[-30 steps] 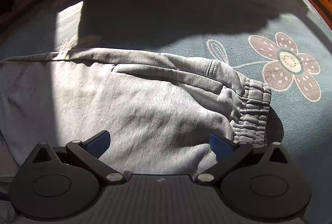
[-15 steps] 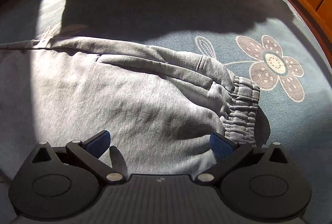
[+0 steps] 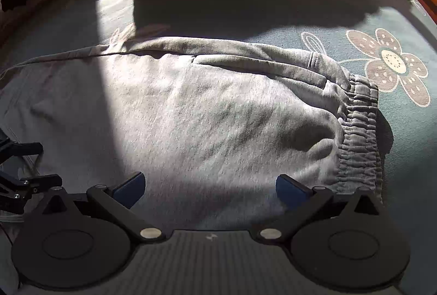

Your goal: Fold clothes

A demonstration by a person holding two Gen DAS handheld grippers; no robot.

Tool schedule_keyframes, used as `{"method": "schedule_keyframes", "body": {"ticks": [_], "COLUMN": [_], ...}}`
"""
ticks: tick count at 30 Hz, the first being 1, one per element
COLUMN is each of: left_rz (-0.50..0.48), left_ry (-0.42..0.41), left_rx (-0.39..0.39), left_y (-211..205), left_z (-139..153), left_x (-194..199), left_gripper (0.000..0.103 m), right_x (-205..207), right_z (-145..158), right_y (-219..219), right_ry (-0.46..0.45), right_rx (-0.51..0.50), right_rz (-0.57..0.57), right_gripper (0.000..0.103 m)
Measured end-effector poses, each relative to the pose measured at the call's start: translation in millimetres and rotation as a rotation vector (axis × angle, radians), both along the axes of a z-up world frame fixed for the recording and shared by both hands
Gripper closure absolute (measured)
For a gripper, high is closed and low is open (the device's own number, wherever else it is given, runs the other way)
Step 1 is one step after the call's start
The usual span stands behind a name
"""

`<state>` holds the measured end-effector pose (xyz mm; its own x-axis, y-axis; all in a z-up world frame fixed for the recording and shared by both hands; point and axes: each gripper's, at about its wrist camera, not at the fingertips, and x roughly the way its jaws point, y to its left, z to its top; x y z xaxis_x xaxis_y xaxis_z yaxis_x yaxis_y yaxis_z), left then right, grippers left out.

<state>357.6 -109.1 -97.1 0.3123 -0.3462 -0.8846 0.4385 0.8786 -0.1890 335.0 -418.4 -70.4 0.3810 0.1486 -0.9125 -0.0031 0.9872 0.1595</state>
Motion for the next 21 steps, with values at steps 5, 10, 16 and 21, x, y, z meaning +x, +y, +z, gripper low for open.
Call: {"method": "schedule_keyframes", "body": {"ticks": [5,10,16,21], "left_rz": [0.052,0.020,-0.124,-0.151], "left_ry": [-0.003,-0.051,-0.082,-0.070], "left_rx": [-0.016,-0.008,-0.019,-0.037], "left_y": [17.7,6.5,-36.6,-56.5], "left_z": [2.9,19.3,27.9,30.5], "left_x": [4.4,1.5,-10.9,-17.8], "left_gripper": [0.001,0.001,0.001,0.001], "right_x": [-27.9,-80.5,-108.7,-109.6], "right_z": [14.7,20.3,-6.0,-28.1], "right_y": [-13.9,-25.8,-33.1,-43.9], "right_ry": [-0.038,-0.036,0.068,0.107], "right_rx": [-0.023,0.017,0.036,0.041], "right_rz": [-0.021,-0.044,-0.052,-0.088], "right_gripper": [0.000,0.000,0.000,0.000]}}
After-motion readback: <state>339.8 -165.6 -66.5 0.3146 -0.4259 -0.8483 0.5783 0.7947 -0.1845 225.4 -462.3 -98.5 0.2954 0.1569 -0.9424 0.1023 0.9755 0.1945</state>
